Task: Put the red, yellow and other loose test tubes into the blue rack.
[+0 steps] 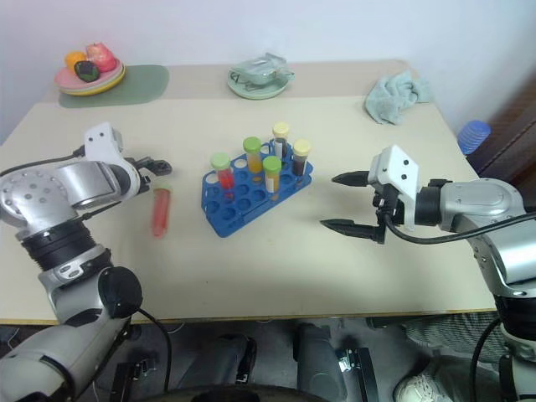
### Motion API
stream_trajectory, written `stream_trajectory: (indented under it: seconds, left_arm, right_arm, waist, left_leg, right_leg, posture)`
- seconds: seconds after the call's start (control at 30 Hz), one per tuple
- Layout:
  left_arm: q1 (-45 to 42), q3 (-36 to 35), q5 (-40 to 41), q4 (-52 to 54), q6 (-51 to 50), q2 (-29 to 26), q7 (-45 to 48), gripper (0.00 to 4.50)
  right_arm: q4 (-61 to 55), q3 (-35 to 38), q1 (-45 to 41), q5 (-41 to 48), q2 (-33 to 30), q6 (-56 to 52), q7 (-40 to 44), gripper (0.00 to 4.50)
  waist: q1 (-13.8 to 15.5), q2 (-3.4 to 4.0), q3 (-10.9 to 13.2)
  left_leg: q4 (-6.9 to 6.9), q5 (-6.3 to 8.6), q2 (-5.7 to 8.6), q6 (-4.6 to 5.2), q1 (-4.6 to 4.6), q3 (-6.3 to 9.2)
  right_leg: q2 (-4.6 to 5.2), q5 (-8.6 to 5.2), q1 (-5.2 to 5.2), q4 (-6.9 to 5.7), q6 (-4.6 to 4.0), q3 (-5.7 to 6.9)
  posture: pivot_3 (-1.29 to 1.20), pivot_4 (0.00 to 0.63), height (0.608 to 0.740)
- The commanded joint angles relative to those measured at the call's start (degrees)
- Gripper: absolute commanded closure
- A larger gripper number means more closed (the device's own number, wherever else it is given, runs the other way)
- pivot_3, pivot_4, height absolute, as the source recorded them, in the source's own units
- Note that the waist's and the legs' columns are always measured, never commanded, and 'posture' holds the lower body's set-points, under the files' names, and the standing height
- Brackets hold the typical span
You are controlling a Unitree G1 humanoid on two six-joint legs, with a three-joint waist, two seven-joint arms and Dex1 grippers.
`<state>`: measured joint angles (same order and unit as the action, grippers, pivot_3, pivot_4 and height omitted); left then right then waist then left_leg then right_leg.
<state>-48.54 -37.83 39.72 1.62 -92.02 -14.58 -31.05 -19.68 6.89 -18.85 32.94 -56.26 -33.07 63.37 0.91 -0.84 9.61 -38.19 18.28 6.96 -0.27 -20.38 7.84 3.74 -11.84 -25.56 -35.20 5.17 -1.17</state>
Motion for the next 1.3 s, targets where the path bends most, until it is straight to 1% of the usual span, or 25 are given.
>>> stream_trajectory:
  seconds: [0.03,0.2,0.3,0.43,0.57,0.73,0.83,0.93,1.0,1.03,1.1,1.13,1.3]
  left_arm:
    - [-2.8,-1.5,0.4,-1.1,-0.5,-0.2,-5.2,0.28]
    - [-6.0,-3.2,1.7,-5.6,-0.5,1.4,-12.8,0.28]
    - [-7.9,-4.6,0.3,-8.6,-0.5,3.0,-16.1,0.28]
    - [-9.0,-7.1,0.5,-11.3,-0.5,5.9,-20.6,0.28]
    - [-9.7,-8.1,0.6,-12.3,-0.5,6.8,-23.4,0.28]
    - [-11.4,-10.2,-2.1,-13.8,-0.5,7.8,-25.0,0.28]
    - [-13.1,-12.6,-4.7,-15.0,-0.5,8.7,-25.7,0.28]
    - [-13.8,-13.1,-5.8,-15.8,-0.5,9.1,-25.8,1.12]
    - [-14.0,-13.6,-6.5,-15.9,-0.5,9.3,-25.9,2.02]
    - [-14.1,-14.1,-6.9,-15.9,-0.5,9.4,-26.0,2.65]
    - [-14.0,-14.7,-7.4,-16.0,-0.5,9.4,-25.9,3.58]
    - [-14.0,-14.8,-7.3,-15.9,-0.5,9.4,-25.9,3.74]
    - [-12.5,-14.2,-5.0,-14.2,-0.5,9.4,-26.4,3.74]
  right_arm:
    - [-3.2,2.9,-1.8,3.2,-1.6,-2.1,0.6,0.05]
    - [-3.2,1.9,-4.3,3.7,-1.2,-2.3,0.8,0.05]
    - [-2.0,0.5,-7.3,3.5,1.1,-0.5,1.2,0.05]
    - [-0.9,-0.9,-11.1,4.6,3.4,-2.2,0.9,0.05]
    - [-0.7,-1.9,-12.4,4.3,4.3,-2.3,0.9,0.05]
    - [-0.6,-2.3,-12.0,3.8,4.7,-1.5,1.3,0.05]
    - [-0.3,-2.3,-12.0,3.6,4.6,-1.1,1.6,0.05]
    - [-0.1,-2.2,-11.7,3.5,4.4,-0.7,2.1,0.0]
    - [0.1,-2.2,-11.4,3.4,4.2,-0.4,2.3,0.0]
    - [0.2,-2.2,-11.3,3.2,4.1,-0.4,2.5,0.0]
    - [0.5,-2.3,-11.2,3.0,4.0,-0.2,2.8,0.0]
    - [0.6,-2.3,-11.2,3.0,4.1,-0.1,2.8,0.0]
    - [1.6,-2.8,-11.7,2.6,4.7,0.4,3.0,0.0]
  waist:
    - [0.1,-0.13,0.1]
    - [0.6,-0.16,0.1]
    - [1.0,-0.17,0.1]
    - [1.5,-0.21,0.1]
    - [1.5,-0.27,0.2]
    - [1.5,-0.27,0.2]
    - [1.5,-0.27,0.2]
    - [1.4,-0.27,0.2]
    - [1.4,-0.27,0.2]
    - [1.5,-0.27,0.2]
    - [1.4,-0.27,0.2]
    - [1.4,-0.27,0.2]
    - [1.4,-0.26,0.2]
  left_leg:
    - [0.0,-0.01,0.0,-0.01,-0.01,0.0]
    - [-0.04,0.0,0.02,-0.03,-0.01,0.0]
    - [-0.02,0.0,0.01,-0.03,-0.01,-0.01]
    - [-0.03,0.0,0.01,-0.03,-0.03,-0.01]
    - [-0.03,0.0,0.02,-0.03,-0.09,-0.01]
    - [-0.04,-0.01,0.02,-0.03,-0.1,-0.02]
    - [-0.04,-0.01,0.02,-0.04,-0.1,-0.02]
    - [-0.04,-0.01,0.02,-0.04,-0.1,-0.03]
    - [-0.04,-0.01,0.02,-0.04,-0.09,-0.03]
    - [-0.04,-0.01,0.02,-0.04,-0.1,-0.03]
    - [-0.05,-0.01,0.02,-0.04,-0.1,-0.04]
    - [-0.05,-0.01,0.02,-0.04,-0.09,-0.04]
    - [-0.05,-0.01,0.02,-0.05,-0.08,-0.07]
  right_leg:
    - [0.0,0.0,0.0,0.0,0.0,0.01]
    - [0.03,0.02,0.01,0.0,0.02,0.01]
    - [0.02,0.02,-0.02,0.0,0.02,0.01]
    - [0.02,0.02,-0.03,0.01,0.02,0.01]
    - [0.04,0.02,-0.07,0.02,0.02,0.02]
    - [0.04,0.02,-0.1,-0.03,0.02,0.02]
    - [0.04,0.02,-0.11,-0.03,0.02,0.02]
    - [0.04,0.02,-0.11,-0.03,0.02,0.02]
    - [0.04,0.02,-0.11,-0.05,0.02,0.02]
    - [0.04,0.02,-0.11,-0.05,0.02,0.02]
    - [0.04,0.02,-0.11,-0.05,0.02,0.02]
    - [0.04,0.02,-0.11,-0.06,0.02,0.02]
    - [0.04,0.02,-0.13,-0.1,0.02,0.01]
  posture:
    - [0.0,0.15,0.74]
    - [0.0,0.15,0.74]
    - [0.0,0.15,0.74]
    - [0.0,0.15,0.74]
    - [0.0,0.15,0.74]
    - [0.0,0.15,0.74]
    - [0.0,0.15,0.74]
    - [0.0,0.15,0.74]
    - [0.0,0.15,0.74]
    - [0.0,0.15,0.74]
    - [0.0,0.15,0.74]
    - [0.0,0.15,0.74]
    - [0.0,0.15,0.74]
